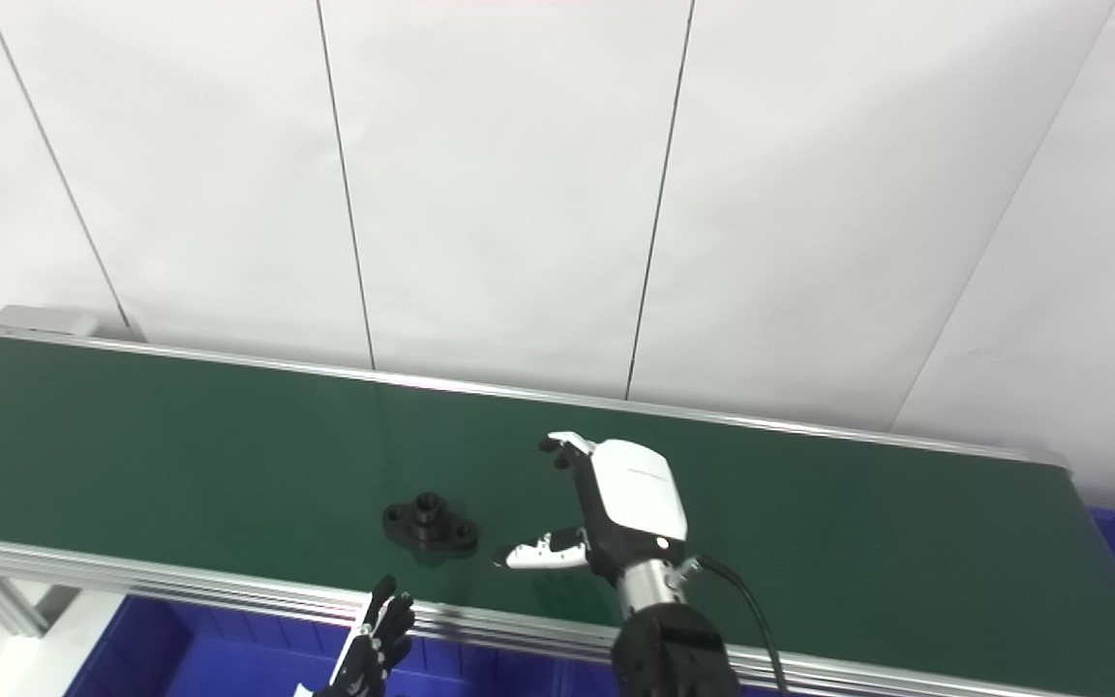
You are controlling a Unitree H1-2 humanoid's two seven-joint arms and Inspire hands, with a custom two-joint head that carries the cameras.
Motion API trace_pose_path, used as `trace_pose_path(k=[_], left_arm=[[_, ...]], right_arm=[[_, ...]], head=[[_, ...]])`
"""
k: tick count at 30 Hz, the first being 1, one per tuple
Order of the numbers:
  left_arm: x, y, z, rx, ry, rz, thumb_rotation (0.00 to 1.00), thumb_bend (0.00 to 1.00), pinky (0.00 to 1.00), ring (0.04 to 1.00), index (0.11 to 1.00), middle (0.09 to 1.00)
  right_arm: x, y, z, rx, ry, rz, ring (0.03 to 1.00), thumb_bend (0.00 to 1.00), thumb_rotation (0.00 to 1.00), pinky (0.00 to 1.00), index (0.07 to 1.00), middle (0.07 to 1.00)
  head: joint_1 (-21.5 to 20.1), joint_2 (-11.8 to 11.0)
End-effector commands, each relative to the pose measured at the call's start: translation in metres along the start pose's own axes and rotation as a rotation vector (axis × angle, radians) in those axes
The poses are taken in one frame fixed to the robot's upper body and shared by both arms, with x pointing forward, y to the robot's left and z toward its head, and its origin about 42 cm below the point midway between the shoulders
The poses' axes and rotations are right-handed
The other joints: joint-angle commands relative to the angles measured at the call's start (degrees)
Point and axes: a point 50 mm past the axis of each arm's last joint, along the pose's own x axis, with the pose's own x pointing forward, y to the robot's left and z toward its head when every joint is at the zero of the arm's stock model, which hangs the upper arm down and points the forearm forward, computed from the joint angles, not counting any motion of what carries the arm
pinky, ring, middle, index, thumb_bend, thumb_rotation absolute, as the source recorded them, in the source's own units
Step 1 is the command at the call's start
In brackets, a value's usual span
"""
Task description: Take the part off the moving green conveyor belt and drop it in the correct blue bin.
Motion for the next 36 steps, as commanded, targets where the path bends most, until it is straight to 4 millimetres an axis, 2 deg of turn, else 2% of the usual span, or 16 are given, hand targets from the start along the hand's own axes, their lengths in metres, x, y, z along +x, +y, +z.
trace_pose_path(k=[1,8,15,18,28,30,32,34,35,36], left_arm=[[0.003,-0.016,0.012,-0.040,-0.066,0.002,0.79,0.74,0.92,0.943,0.971,0.947],[0.000,-0.022,0.018,-0.069,-0.072,0.000,0.74,0.73,0.91,0.944,0.964,0.953],[-0.003,-0.026,0.025,-0.069,-0.069,-0.018,0.77,0.75,0.93,0.964,0.976,0.976],[-0.004,-0.028,0.027,-0.079,-0.071,-0.013,0.74,0.75,0.93,0.964,0.972,0.975],[-0.007,-0.037,0.034,-0.096,-0.082,-0.013,0.68,0.72,0.91,0.957,0.964,0.962],[-0.008,-0.039,0.037,-0.098,-0.082,-0.011,0.68,0.72,0.91,0.953,0.963,0.959],[-0.009,-0.040,0.039,-0.101,-0.082,-0.010,0.68,0.73,0.91,0.948,0.961,0.954],[-0.010,-0.041,0.041,-0.102,-0.082,-0.009,0.67,0.73,0.91,0.945,0.960,0.950],[-0.010,-0.042,0.042,-0.102,-0.083,-0.009,0.69,0.73,0.91,0.943,0.960,0.949],[-0.011,-0.042,0.043,-0.105,-0.084,-0.009,0.69,0.74,0.91,0.943,0.960,0.949]], right_arm=[[0.016,-0.014,0.017,-0.024,-0.031,-0.064,0.673,0.96,0.36,0.61,0.773,0.732],[0.030,-0.004,0.023,-0.053,-0.014,-0.033,0.662,0.96,0.38,0.58,0.759,0.736],[0.045,0.005,0.029,-0.080,0.002,0.004,0.662,0.96,0.40,0.59,0.759,0.738],[0.050,0.013,0.029,-0.088,0.010,0.022,0.651,0.96,0.41,0.58,0.755,0.722],[0.054,0.032,0.029,-0.011,0.040,0.073,0.644,0.93,0.39,0.56,0.742,0.701],[0.053,0.038,0.028,-0.001,0.036,0.075,0.601,0.93,0.38,0.52,0.728,0.664],[0.052,0.044,0.028,-0.009,0.037,0.082,0.484,0.89,0.37,0.41,0.717,0.576],[0.050,0.049,0.027,-0.029,0.038,0.099,0.405,0.86,0.37,0.33,0.718,0.521],[0.050,0.052,0.025,-0.039,0.037,0.108,0.321,0.80,0.27,0.25,0.682,0.439],[0.048,0.056,0.021,-0.068,0.034,0.124,0.287,0.73,0.23,0.22,0.637,0.402]], head=[[0.3,0.1],[1.2,0.4],[2.0,0.9],[2.3,1.0],[4.8,1.8],[5.1,2.1],[5.2,2.3],[5.4,2.6],[5.4,2.6],[5.4,2.7]])
